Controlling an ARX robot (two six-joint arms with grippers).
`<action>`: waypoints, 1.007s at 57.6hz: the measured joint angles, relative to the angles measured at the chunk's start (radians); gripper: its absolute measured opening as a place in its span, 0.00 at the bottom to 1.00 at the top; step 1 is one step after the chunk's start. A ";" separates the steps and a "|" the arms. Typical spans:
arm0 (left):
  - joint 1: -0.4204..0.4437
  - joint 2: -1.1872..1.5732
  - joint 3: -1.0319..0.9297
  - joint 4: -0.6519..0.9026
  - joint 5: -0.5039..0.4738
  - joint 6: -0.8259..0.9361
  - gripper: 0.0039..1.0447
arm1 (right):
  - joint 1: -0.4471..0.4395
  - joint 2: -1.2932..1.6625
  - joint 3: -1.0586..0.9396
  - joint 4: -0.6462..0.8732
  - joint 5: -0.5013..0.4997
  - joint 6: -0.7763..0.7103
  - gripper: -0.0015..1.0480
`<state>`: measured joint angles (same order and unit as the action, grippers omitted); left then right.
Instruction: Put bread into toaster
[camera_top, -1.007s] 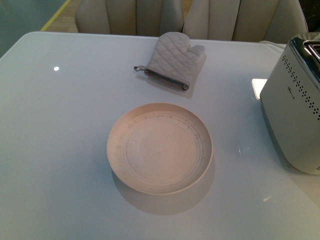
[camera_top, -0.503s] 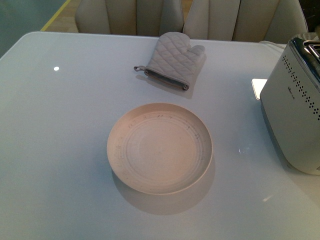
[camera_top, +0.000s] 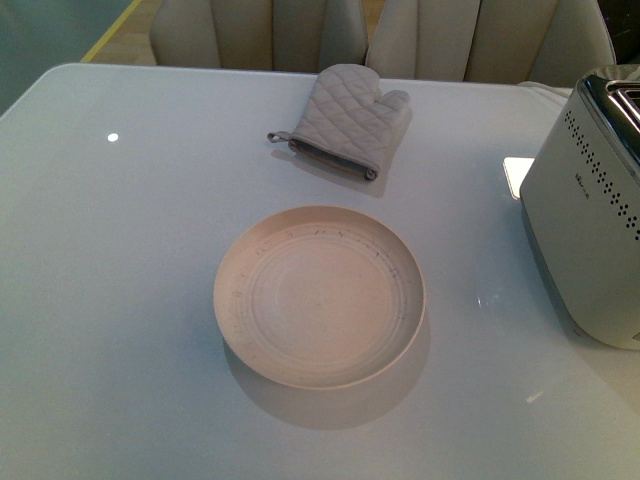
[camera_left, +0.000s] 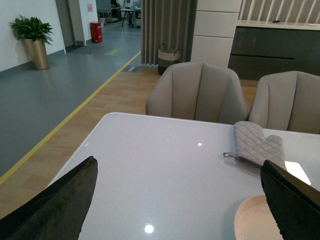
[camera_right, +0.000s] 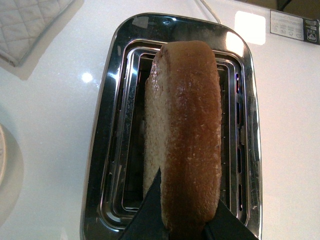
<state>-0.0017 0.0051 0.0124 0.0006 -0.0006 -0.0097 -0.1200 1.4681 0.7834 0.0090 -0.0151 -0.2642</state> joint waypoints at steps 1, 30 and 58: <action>0.000 0.000 0.000 0.000 0.000 0.000 0.93 | 0.001 0.005 0.002 0.000 0.000 0.000 0.04; 0.000 0.000 0.000 0.000 0.000 0.000 0.93 | -0.001 0.010 -0.042 0.055 0.005 0.006 0.77; 0.000 0.000 0.000 0.000 0.000 0.000 0.93 | 0.091 -0.607 -0.472 0.538 -0.001 0.239 0.60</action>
<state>-0.0017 0.0051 0.0124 0.0006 -0.0006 -0.0097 -0.0292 0.8612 0.3115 0.5472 -0.0158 -0.0254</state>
